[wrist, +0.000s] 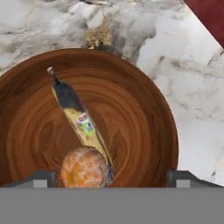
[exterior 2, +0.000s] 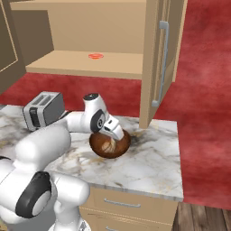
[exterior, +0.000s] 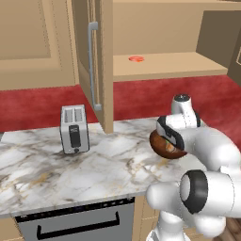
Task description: Open the cabinet. Pick the tangerine and banana from the cabinet and place them into the bowl. Then close the cabinet.
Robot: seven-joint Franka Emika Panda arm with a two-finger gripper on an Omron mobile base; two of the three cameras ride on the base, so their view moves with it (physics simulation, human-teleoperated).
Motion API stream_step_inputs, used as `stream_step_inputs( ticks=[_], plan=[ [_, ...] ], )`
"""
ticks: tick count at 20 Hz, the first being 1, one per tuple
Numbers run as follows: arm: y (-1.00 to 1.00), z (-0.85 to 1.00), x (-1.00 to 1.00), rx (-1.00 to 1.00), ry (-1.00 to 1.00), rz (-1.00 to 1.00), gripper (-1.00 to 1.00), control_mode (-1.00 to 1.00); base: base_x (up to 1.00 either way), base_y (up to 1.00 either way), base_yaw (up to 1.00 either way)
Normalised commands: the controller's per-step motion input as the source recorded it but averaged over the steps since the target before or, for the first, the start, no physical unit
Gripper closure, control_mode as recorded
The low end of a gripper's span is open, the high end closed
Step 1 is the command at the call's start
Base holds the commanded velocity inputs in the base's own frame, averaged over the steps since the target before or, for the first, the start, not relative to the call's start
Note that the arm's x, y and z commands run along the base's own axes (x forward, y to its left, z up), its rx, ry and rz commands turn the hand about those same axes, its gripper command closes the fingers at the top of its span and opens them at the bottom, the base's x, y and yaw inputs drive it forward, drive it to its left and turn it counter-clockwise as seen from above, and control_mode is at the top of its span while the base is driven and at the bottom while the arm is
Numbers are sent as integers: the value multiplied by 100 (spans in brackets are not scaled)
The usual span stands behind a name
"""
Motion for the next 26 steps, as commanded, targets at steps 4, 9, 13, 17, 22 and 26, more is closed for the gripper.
stream_step_inputs(
  ticks=[4, 9, 13, 17, 22, 26],
  plan=[
    [5, 47, -80, 0, -1, 7, -100, -100, 0, 0, 0],
    [4, 43, -79, 0, -3, 8, -100, -100, 0, 0, 0],
    [2, 42, -72, 0, -7, 7, -100, -100, 0, 0, 0],
    [0, 43, -59, 0, -2, 5, -100, -100, 0, 0, 0],
    [0, 41, -50, 0, -1, 2, -100, -100, 0, 0, 0],
    [0, 33, -42, 0, 0, 0, -100, -100, 0, 0, 0]
  ],
)
